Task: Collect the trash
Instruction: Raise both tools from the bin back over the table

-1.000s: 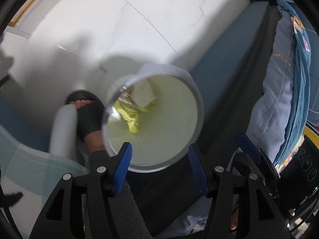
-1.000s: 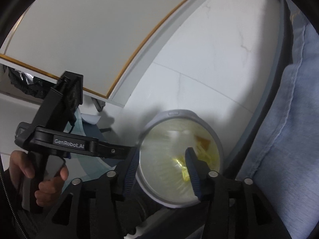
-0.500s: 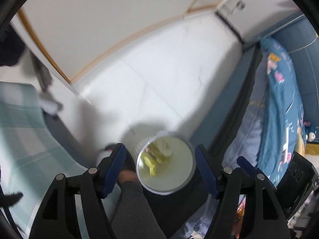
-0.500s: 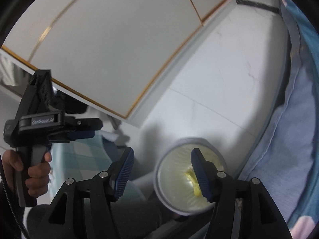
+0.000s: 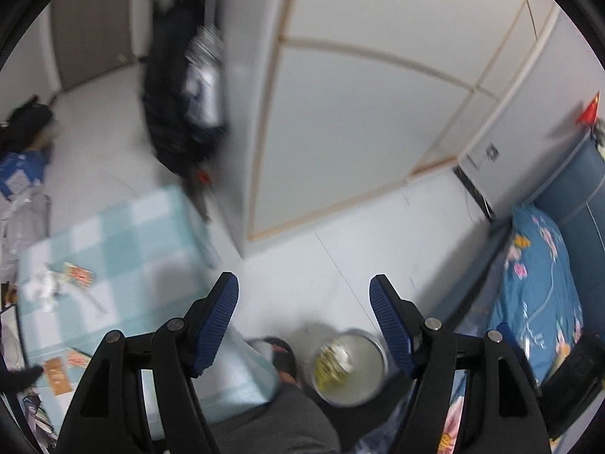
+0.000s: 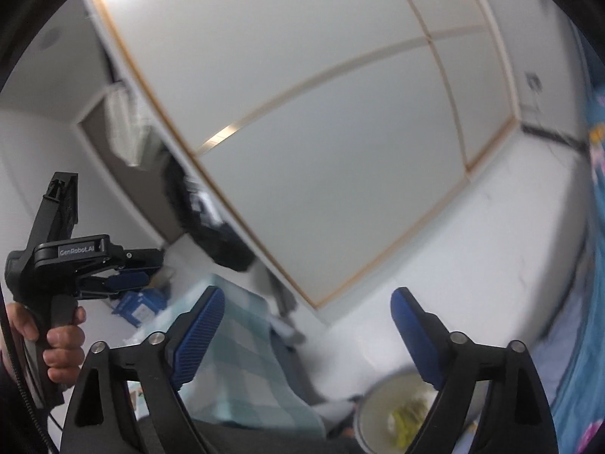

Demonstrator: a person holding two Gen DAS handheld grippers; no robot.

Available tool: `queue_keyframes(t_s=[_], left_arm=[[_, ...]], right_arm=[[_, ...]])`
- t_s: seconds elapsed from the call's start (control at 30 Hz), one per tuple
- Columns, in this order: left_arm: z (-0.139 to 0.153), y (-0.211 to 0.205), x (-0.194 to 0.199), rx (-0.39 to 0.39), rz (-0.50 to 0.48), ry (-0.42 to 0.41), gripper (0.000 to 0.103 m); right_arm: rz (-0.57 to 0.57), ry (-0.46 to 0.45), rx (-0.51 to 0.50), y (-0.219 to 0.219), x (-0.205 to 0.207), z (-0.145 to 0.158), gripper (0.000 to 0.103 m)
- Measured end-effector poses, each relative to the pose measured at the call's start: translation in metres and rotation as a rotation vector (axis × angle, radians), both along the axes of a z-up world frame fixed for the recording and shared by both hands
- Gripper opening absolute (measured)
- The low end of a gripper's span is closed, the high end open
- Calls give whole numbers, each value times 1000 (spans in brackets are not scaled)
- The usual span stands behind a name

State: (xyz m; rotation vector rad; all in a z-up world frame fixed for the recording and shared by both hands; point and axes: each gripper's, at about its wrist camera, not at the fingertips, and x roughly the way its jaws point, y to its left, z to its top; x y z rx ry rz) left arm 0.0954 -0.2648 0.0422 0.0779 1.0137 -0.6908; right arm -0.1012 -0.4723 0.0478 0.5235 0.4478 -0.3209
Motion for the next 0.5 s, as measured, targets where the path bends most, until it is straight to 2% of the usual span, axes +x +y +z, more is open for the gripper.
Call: queue_keyframes(t_s=[0.1,0.23,0.5], left_arm=[[12,37,2,-33,90,-64,80],[29,89,6,-60,217,-164,81],[30,167,15,-135,410,-207,90]], right_arm=[[106,-27,-42,23,16,23,94],[205,-40,-85,55,41,45,95],[366,-76,-143,129,85,66,95]])
